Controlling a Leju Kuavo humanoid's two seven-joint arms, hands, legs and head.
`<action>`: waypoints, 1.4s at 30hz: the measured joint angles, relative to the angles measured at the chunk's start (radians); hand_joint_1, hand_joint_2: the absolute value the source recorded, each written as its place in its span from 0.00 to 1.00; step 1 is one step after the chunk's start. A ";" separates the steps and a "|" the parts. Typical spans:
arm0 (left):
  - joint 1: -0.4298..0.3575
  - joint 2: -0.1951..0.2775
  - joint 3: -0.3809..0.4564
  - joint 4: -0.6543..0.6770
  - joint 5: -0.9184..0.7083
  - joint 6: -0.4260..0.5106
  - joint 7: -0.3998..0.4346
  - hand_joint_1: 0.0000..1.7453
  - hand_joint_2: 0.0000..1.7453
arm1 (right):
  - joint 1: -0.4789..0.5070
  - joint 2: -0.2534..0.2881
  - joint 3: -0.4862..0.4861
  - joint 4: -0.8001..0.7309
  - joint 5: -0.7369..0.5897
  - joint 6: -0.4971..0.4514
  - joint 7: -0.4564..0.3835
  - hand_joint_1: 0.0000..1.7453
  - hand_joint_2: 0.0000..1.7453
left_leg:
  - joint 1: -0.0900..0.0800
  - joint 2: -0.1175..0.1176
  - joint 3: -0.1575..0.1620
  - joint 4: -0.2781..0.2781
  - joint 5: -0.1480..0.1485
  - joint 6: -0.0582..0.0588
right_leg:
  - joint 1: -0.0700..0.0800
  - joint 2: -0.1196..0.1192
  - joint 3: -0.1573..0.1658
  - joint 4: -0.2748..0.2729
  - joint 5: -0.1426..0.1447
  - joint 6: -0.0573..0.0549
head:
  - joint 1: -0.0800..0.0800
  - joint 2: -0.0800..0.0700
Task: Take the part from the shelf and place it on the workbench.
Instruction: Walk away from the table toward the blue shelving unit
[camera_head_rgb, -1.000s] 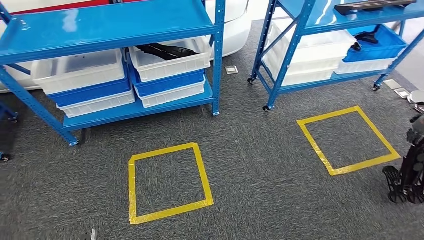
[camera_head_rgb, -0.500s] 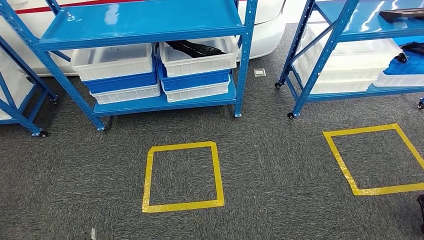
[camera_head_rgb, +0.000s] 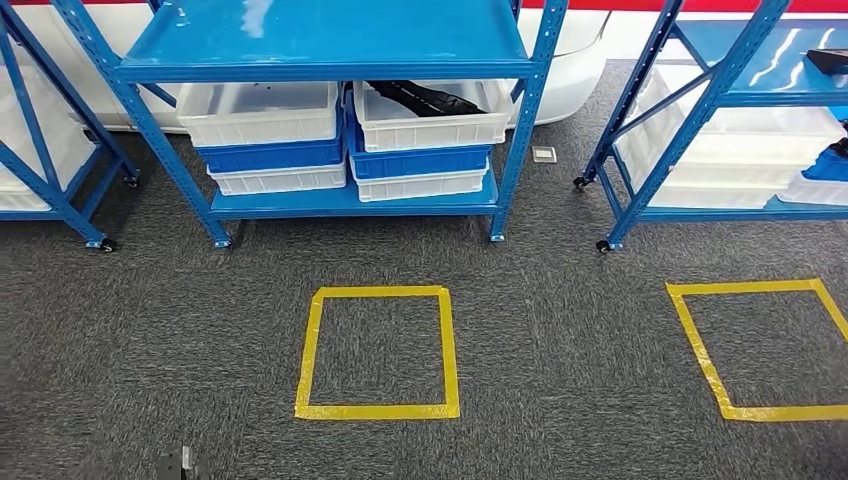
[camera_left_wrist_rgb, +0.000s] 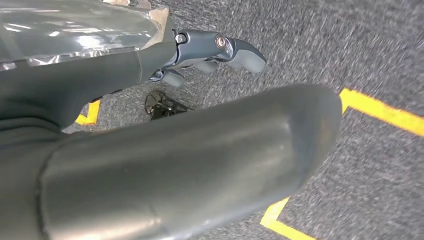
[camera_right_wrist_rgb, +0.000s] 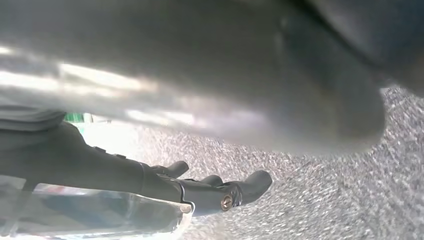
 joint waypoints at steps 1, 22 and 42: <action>0.000 0.000 0.000 0.000 0.002 0.000 -0.004 0.00 0.00 | 0.000 -0.001 -0.001 0.000 0.002 0.001 0.000 0.00 0.00 | -0.002 -0.005 0.001 0.002 -0.004 -0.005 | -0.001 0.002 0.030 -0.070 0.027 0.003 | 0.001 0.000; 0.014 -0.005 0.002 -0.010 0.019 0.014 -0.025 0.00 0.00 | -0.009 0.008 -0.002 0.000 0.021 0.016 0.000 0.00 0.00 | -0.012 0.020 -0.026 0.014 0.002 0.003 | 0.014 -0.005 0.141 -0.136 -0.007 -0.021 | -0.013 0.000; 0.010 -0.010 -0.001 -0.007 0.018 0.018 -0.031 0.00 0.00 | -0.007 0.003 -0.010 0.000 0.019 0.015 -0.001 0.00 0.00 | -0.001 0.016 -0.090 0.268 -0.157 -0.047 | 0.006 0.002 0.069 -0.147 0.054 -0.066 | -0.011 0.000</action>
